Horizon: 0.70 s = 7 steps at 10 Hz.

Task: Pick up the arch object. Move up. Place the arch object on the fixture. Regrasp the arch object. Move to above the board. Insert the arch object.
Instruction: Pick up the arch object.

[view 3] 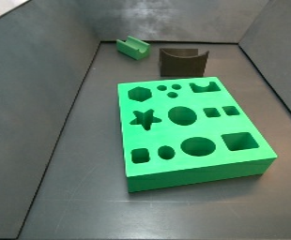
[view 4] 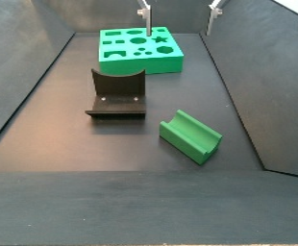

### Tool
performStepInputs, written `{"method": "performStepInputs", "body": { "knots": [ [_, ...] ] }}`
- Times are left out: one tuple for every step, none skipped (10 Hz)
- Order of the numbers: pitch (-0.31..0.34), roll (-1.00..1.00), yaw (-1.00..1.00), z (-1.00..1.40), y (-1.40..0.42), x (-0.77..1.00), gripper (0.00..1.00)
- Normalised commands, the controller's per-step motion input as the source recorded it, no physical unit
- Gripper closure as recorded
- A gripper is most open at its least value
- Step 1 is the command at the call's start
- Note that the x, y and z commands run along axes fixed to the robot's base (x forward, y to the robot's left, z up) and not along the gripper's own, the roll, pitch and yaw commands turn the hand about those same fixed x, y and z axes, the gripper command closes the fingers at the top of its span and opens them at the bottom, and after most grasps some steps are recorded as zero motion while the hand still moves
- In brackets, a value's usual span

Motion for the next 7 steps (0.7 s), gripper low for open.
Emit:
{"method": "performStepInputs", "body": {
  "knots": [
    [0.0,0.0,0.68,-0.8,0.22,0.27,0.0],
    [-0.003,-0.05,0.91,-0.96,0.17,0.0,0.0],
    [-0.131,0.03,0.97,-0.96,0.07,-0.18,0.0],
    [-0.139,0.06,0.95,-0.96,0.08,-0.18,0.0],
    [-0.141,0.09,0.91,-0.96,0.11,-0.17,0.0],
    [-0.114,0.08,0.79,-1.0,0.25,-0.04,0.0],
    [-0.107,0.01,0.54,-1.0,0.58,-0.04,0.0]
  ]
}}
